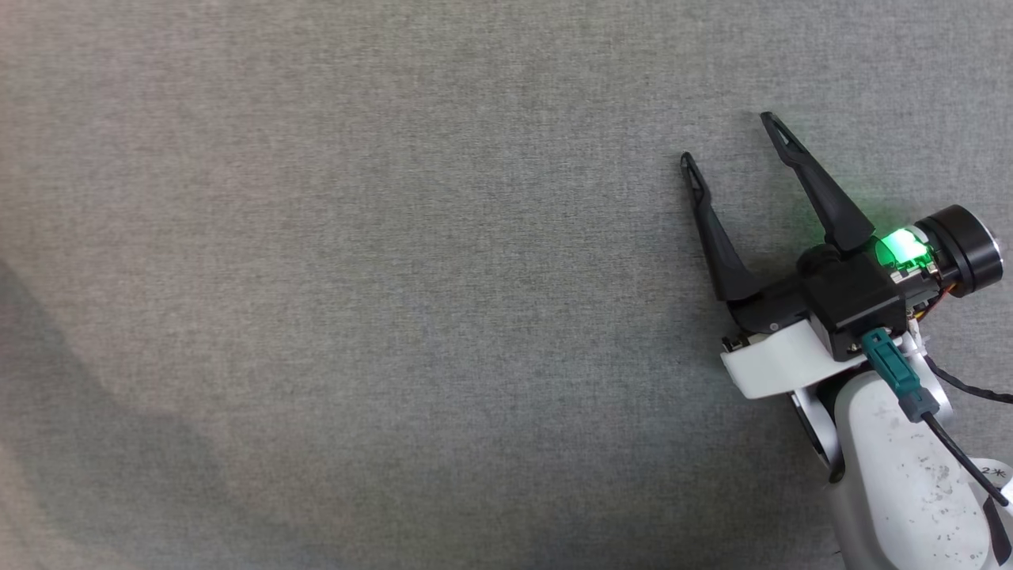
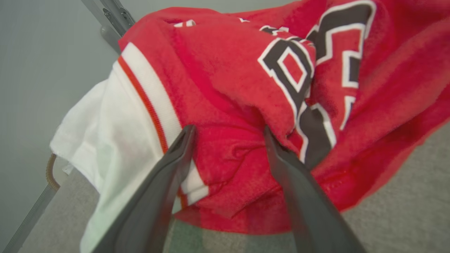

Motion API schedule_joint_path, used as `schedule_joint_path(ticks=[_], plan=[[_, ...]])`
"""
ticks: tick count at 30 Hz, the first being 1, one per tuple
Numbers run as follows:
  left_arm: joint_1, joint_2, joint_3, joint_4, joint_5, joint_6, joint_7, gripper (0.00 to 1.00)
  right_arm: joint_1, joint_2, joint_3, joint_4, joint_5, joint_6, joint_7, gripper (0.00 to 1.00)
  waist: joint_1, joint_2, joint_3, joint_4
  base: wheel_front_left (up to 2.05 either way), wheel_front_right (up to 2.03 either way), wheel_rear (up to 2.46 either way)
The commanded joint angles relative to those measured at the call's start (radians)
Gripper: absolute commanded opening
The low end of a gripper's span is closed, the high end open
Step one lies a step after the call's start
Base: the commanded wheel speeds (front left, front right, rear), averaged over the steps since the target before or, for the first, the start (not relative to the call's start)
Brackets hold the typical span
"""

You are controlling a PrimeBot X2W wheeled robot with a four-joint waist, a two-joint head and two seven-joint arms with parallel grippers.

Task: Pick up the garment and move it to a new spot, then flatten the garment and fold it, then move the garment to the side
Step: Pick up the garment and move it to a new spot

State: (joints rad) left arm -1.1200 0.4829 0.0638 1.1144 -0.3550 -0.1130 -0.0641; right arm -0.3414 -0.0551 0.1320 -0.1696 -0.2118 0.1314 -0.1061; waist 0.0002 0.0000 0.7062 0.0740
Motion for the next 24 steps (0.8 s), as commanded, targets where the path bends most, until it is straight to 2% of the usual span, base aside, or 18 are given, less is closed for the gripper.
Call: schedule_joint_path(ticks=[1, 2, 3, 4, 5, 6, 11, 15, 24], plan=[[-0.017, 0.005, -0.006, 0.019, 0.009, 0.000, 0.001, 1.00, 0.003, -0.008, -0.004, 0.002, -0.001, -0.002, 0.000, 1.00, -0.0002, 0.0000, 0.024, -0.024, 0.00, 0.00, 0.00], [-0.022, 0.005, -0.010, 0.032, 0.011, 0.000, 0.001, 1.00, 0.002, -0.008, -0.004, 0.001, 0.000, -0.002, 0.001, 1.00, -0.0002, 0.0000, 0.027, -0.026, 0.00, 0.00, 0.00], [-0.025, 0.003, -0.011, 0.043, 0.008, -0.001, 0.004, 0.83, 0.002, -0.008, -0.006, 0.001, 0.000, -0.002, 0.000, 1.00, -0.0002, 0.0000, 0.029, -0.028, 0.00, 0.00, 0.00], [-0.031, 0.002, -0.013, 0.054, 0.004, -0.002, 0.002, 0.36, 0.000, -0.008, -0.009, 0.001, 0.000, -0.002, -0.001, 1.00, -0.0002, 0.0000, 0.030, -0.028, 0.00, 0.00, 0.00], [-0.034, 0.001, -0.014, 0.062, 0.002, -0.003, 0.001, 0.11, -0.001, -0.008, -0.012, 0.002, 0.001, -0.002, -0.002, 1.00, -0.0002, 0.0000, 0.030, -0.029, 0.00, 0.00, 0.00], [-0.038, 0.004, -0.017, 0.071, 0.002, -0.005, -0.005, 0.00, -0.002, -0.008, -0.014, 0.005, 0.002, -0.002, -0.004, 1.00, -0.0002, 0.0000, 0.030, -0.029, 0.00, 0.00, 0.00], [-0.041, 0.025, -0.024, 0.101, 0.000, -0.007, -0.022, 0.00, -0.009, -0.004, -0.018, 0.031, 0.013, -0.002, -0.025, 1.00, -0.0002, 0.0000, 0.006, -0.030, 0.00, 0.00, 0.00], [-0.039, 0.064, -0.030, 0.110, 0.003, -0.009, -0.042, 0.00, -0.017, 0.000, -0.011, 0.063, 0.025, -0.002, -0.053, 1.00, -0.0002, 0.0000, -0.036, -0.036, 0.00, 0.00, 0.00], [-0.038, 0.129, -0.102, 0.088, 0.048, -0.017, -0.088, 0.00, -0.018, 0.003, -0.009, 0.166, 0.085, -0.002, -0.106, 1.00, -0.0002, 0.0000, -0.189, -0.057, 0.00, 0.00, 0.00]])
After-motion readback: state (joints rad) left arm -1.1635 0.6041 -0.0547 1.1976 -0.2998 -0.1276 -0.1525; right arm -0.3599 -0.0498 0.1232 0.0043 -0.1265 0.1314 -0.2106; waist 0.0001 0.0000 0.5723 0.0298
